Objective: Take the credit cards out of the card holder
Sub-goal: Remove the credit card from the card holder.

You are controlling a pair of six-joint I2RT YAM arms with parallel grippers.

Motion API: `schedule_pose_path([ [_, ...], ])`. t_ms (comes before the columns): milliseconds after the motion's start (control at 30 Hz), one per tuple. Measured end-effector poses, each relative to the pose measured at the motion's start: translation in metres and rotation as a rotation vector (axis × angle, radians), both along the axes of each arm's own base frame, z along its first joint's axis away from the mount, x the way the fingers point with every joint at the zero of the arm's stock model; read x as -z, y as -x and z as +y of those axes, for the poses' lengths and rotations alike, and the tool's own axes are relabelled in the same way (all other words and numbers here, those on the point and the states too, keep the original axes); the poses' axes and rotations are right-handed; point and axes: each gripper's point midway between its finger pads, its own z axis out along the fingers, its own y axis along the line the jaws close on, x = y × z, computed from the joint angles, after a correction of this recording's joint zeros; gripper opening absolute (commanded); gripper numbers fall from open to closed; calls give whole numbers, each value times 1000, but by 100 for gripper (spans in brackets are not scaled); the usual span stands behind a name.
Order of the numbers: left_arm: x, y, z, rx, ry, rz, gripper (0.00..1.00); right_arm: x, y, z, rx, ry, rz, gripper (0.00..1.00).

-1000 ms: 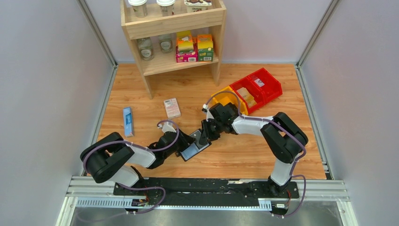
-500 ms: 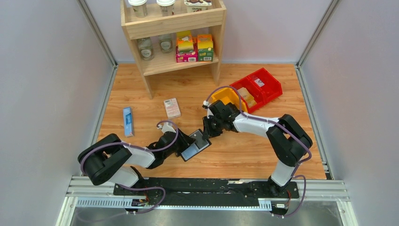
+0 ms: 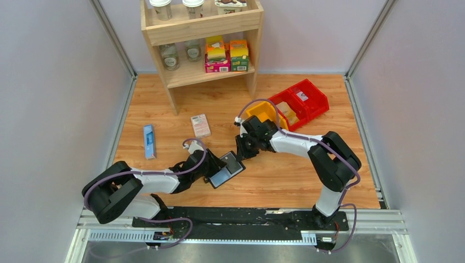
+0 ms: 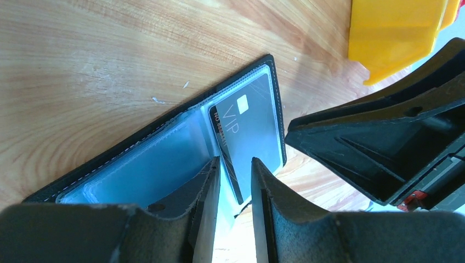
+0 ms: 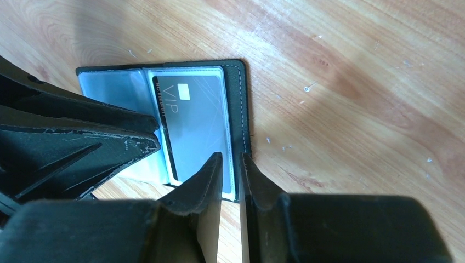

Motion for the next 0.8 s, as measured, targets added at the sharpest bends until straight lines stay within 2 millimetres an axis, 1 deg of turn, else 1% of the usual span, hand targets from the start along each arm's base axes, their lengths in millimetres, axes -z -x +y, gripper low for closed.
schedule_pose_path([
  [233,3,-1,-1,-12,-1,22,36,13,5,0,-21,14,33,11],
  [367,3,-1,0,-25,1,36,36,13,7,1,-29,9,41,8],
  [633,4,-2,-1,-43,3,54,37,15,7,1,-34,9,48,6],
  [800,3,-5,-4,-41,23,36,32,15,7,1,-34,8,50,6],
])
